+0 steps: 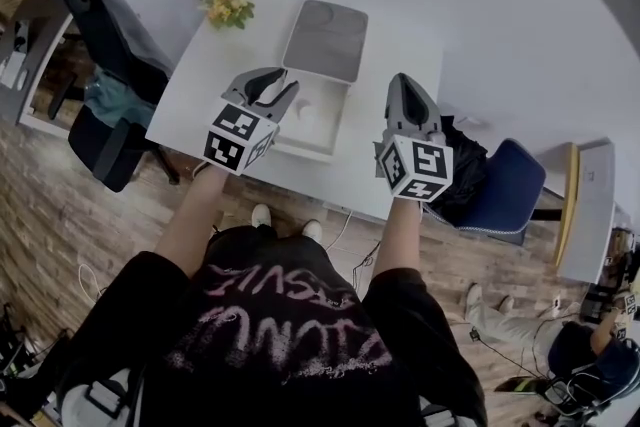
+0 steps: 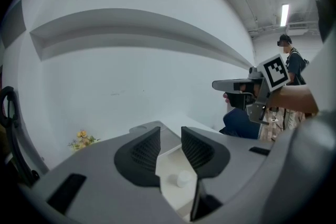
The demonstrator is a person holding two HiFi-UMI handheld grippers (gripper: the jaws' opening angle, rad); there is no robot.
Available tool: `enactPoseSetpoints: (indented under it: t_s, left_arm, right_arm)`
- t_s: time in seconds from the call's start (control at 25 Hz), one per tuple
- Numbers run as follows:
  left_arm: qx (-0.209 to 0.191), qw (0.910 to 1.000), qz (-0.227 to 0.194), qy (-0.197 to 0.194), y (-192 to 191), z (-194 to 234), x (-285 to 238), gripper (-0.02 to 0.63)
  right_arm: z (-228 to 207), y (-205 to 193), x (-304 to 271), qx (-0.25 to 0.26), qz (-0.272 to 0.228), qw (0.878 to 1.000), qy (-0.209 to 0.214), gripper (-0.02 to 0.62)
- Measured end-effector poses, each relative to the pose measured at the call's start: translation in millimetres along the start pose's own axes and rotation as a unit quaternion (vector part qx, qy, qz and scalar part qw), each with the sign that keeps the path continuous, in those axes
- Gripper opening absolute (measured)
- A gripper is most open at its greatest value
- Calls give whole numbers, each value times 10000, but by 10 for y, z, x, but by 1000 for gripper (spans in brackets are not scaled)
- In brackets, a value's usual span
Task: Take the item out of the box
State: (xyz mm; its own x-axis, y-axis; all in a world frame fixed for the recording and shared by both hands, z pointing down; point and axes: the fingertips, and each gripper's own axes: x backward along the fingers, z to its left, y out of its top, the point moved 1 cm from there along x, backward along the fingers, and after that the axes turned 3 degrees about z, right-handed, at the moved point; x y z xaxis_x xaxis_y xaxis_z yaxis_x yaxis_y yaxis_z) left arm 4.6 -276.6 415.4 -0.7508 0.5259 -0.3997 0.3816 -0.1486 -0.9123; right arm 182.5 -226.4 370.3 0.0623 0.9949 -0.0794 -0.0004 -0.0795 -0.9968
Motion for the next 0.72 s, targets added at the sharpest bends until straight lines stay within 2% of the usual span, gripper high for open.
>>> enactPoseSetpoints:
  t_s: [0.32,0.56,0.72]
  left_arm:
    - [-192,9953,839,-436,-475,-209,-339,124]
    - [-359,9849,1522,-737,-913,-355,-608,131]
    - [-408,9802,1769,-792,-1040,-381,-736,138]
  right_arm:
    - [-44,-3,55,100,53,9999,-22,8]
    - [-136,-106,121,91,176,9997,-128,8]
    - [-151,-195,148,125,278,9994,-145,6]
